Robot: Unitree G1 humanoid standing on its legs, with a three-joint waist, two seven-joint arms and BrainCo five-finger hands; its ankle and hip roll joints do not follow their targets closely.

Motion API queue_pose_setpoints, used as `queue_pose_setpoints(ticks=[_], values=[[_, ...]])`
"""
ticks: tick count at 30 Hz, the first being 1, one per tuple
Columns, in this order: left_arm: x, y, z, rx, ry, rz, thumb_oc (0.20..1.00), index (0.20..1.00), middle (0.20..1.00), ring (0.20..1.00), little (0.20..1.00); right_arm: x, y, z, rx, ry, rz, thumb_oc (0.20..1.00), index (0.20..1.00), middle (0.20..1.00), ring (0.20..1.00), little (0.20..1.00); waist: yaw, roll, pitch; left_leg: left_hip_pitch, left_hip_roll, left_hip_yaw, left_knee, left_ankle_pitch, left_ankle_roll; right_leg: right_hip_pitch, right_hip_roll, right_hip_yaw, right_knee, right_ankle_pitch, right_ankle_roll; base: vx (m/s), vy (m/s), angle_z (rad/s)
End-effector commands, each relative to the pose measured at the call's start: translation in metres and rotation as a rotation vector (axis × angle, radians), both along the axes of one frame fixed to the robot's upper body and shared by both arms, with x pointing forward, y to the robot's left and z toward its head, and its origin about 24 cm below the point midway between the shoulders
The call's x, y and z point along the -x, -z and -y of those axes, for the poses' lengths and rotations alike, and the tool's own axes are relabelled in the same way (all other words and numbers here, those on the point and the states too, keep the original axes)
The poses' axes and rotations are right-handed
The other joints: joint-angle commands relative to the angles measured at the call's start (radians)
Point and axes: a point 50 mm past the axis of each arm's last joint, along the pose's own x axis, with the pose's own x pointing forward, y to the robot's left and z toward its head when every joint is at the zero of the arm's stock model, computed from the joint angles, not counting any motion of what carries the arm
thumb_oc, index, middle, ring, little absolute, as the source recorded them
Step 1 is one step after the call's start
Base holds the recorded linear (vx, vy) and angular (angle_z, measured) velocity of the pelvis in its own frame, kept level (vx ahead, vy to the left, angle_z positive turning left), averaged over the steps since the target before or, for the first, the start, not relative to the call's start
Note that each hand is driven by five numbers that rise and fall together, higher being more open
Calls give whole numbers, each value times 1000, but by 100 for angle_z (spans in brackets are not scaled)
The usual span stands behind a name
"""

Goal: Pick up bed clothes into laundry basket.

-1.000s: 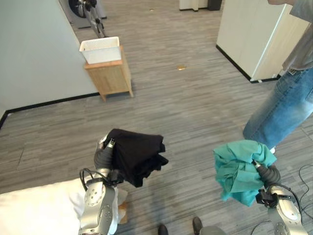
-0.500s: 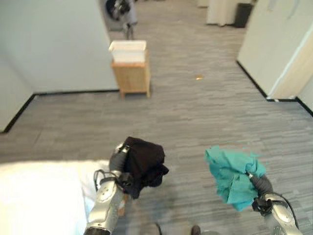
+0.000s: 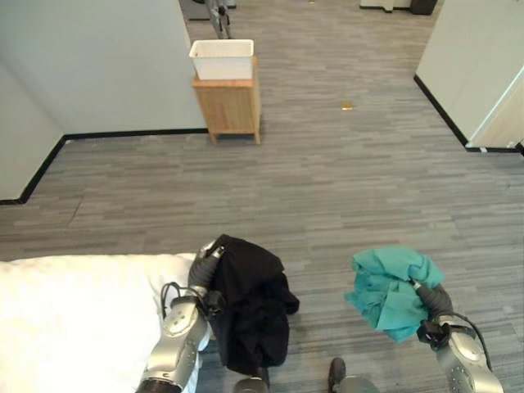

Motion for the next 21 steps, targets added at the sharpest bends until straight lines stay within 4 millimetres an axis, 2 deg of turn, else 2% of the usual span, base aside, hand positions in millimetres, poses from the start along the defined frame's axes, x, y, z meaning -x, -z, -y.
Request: queue_pose_setpoints(ticks=[1,2,5,6,8,9,14,16,21], values=[[-18,-46,-10,-67,-22,227,200,200,200,200,200,-36,-60,4,84,-45,282,200,200,200,200,200,18,-10,-66,-52,50,-38,39,11,-26,22,-49,-34,79,-120,36,32,37,6],[-18,-46,-10,-67,-22,227,200,200,200,200,200,-36,-60,4,84,-45,283,200,200,200,200,200,18,-10,-66,-52,50,-38,39,11,-26,22,-49,-34,79,-120,36,32,45,4],[-22,-70,-20,-102,-59,322,200,200,200,200,200,-44,-88,5,116,-49,400,200,200,200,200,200,21,-8,-72,-41,41,-34,9,14,-22,20,-53,-36,76,-114,45,20,49,1],[-22,-84,-28,-130,-91,380,200,200,200,200,200,-45,-105,6,149,-57,468,200,200,200,200,200,21,-7,-74,-38,37,-29,-4,17,-20,15,-55,-35,78,-113,49,3,56,5],[-21,-88,-30,-136,-98,400,200,200,200,200,200,-45,-110,7,163,-56,487,200,200,200,200,200,20,-6,-74,-35,35,-28,-10,17,-19,11,-57,-32,80,-113,51,2,39,1],[-18,-100,-35,-148,-128,454,200,200,200,200,200,-43,-121,5,161,-58,542,200,200,200,200,200,17,-6,-73,-32,32,-25,-13,15,-16,5,-58,-25,83,-112,53,0,0,0],[-8,-106,-41,-162,-163,484,200,200,200,200,200,-34,-121,6,148,-49,553,200,200,200,200,200,12,-8,-71,-25,28,-21,-8,2,-10,4,-61,-19,88,-114,54,6,11,-1],[2,-103,-48,-194,-198,468,200,200,200,200,200,-23,-110,12,179,-24,498,200,200,200,200,200,4,-8,-65,-20,23,-17,-7,-6,-5,0,-65,-12,91,-112,56,47,36,-10],[-1,-101,-45,-183,-194,459,200,200,200,200,200,-23,-104,12,186,-14,467,200,200,200,200,200,-4,-8,-60,-22,22,-10,4,-16,-3,-5,-66,-3,89,-108,59,49,24,-11]])
